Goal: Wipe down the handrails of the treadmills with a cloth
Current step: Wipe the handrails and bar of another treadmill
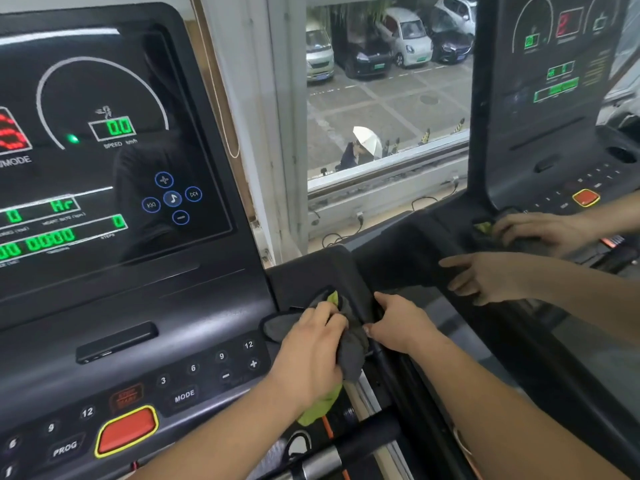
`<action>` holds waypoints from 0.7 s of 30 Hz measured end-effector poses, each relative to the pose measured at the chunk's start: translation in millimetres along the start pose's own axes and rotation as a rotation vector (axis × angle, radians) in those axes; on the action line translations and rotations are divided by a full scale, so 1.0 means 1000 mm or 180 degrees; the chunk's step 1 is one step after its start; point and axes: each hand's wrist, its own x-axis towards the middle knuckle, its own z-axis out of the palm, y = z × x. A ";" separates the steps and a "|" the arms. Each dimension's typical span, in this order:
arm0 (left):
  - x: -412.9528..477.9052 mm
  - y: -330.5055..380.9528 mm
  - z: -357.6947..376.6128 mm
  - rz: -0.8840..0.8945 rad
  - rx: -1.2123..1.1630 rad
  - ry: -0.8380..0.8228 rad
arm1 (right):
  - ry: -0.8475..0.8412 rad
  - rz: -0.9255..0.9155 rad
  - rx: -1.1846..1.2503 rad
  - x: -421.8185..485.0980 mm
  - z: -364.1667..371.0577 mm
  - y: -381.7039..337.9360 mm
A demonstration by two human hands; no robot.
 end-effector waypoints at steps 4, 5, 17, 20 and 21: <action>0.011 0.000 -0.005 0.0070 0.0041 0.0714 | 0.0064 -0.0024 0.0071 -0.001 0.001 0.005; 0.019 0.002 -0.004 -0.0080 0.0140 0.0712 | 0.0063 -0.0023 0.0097 -0.003 0.001 0.005; 0.098 -0.027 0.002 -0.0772 0.0724 -0.0107 | 0.0111 0.0073 0.0109 -0.008 0.008 0.005; 0.085 -0.009 0.009 -0.0882 0.0582 -0.0153 | 0.0103 0.0040 0.0047 -0.009 0.007 0.005; 0.071 -0.001 0.012 -0.0811 0.0534 -0.0124 | 0.0108 0.0032 0.0046 -0.009 0.006 0.005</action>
